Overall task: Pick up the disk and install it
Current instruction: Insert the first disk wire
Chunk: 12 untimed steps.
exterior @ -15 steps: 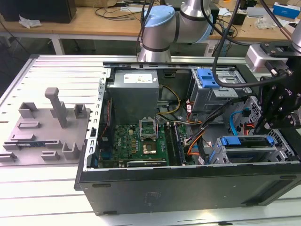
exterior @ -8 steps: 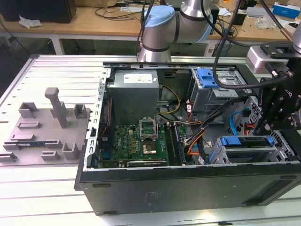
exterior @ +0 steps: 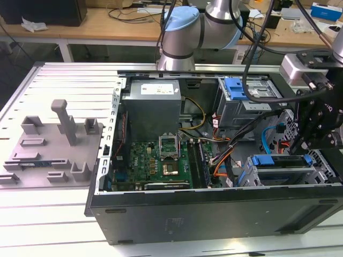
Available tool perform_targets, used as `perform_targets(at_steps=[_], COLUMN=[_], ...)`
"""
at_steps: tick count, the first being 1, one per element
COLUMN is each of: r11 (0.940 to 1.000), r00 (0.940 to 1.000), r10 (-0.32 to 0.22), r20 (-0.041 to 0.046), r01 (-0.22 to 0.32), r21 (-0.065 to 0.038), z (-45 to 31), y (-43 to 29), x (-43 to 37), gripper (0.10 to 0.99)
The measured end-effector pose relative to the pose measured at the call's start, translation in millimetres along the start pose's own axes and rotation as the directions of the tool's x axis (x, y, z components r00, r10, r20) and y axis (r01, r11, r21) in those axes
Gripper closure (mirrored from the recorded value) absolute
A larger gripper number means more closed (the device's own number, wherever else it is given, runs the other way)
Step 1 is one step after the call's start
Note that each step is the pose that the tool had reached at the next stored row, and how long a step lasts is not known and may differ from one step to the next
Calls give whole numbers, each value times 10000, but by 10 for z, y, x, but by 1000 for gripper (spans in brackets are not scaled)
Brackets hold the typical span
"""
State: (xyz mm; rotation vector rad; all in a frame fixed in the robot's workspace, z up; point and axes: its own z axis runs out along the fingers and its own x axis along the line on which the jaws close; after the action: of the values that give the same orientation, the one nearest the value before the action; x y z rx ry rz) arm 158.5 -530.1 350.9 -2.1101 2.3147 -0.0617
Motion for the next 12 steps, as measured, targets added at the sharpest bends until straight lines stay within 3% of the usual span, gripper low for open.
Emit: perform_targets(at_steps=[12], r11=[10000], r00=[10000], r10=[0], r20=[1], r01=[0], r21=[0], z=[43], y=[1], x=[3], gripper=[922])
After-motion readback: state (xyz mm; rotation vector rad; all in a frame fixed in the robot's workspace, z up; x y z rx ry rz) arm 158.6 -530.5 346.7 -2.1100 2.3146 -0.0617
